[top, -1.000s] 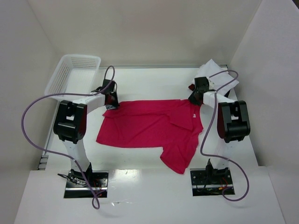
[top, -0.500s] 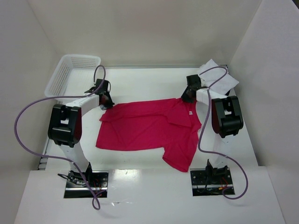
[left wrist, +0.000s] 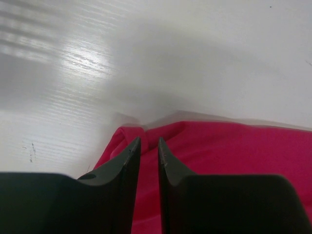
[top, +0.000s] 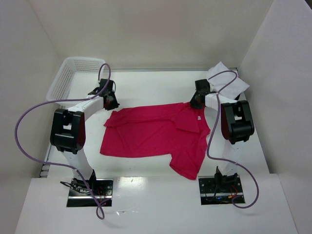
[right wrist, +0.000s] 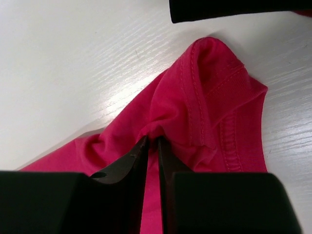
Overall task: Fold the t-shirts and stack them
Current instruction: Fold the flattened tshirt in 1/3 of the way
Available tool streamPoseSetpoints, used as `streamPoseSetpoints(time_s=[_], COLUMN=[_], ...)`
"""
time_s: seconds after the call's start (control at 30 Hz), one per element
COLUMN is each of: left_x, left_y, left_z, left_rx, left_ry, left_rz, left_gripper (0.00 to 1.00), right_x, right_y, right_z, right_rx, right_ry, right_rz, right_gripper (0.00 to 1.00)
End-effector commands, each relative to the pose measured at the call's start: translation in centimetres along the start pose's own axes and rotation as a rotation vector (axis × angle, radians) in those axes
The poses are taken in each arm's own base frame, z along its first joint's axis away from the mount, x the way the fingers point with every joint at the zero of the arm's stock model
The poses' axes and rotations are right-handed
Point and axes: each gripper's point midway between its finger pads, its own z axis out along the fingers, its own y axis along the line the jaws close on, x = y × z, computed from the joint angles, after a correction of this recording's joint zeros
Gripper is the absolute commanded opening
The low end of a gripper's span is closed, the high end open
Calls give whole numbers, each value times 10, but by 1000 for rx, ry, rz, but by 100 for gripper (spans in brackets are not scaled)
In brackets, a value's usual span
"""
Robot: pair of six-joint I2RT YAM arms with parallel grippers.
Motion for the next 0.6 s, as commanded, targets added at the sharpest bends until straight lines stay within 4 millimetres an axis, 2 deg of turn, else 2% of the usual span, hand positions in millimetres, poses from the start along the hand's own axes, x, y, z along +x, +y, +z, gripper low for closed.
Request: streamPoseSetpoints(time_s=[0.0, 0.03, 0.1, 0.2, 0.33, 0.57], left_x=[-5, -3, 0, 5, 15, 27], left_y=[8, 8, 9, 12, 16, 26], left_z=[-4, -2, 1, 4, 11, 16], left_rx=[-22, -26, -31, -39, -54, -95], left_ry=[-20, -12, -4, 13, 42, 76], left_rz=[7, 8, 9, 12, 16, 23], left_gripper=[28, 34, 36, 45, 45, 39], right_x=[-14, -14, -11, -11, -11, -14], right_y=[8, 8, 5, 4, 4, 4], right_z=[-15, -15, -14, -14, -14, -14], right_rx=[-36, -36, -30, -23, -23, -21], right_ry=[-53, -53, -46, -51, -51, -64], right_rz=[-8, -8, -9, -9, -9, -8], right_gripper=[19, 19, 19, 20, 20, 20])
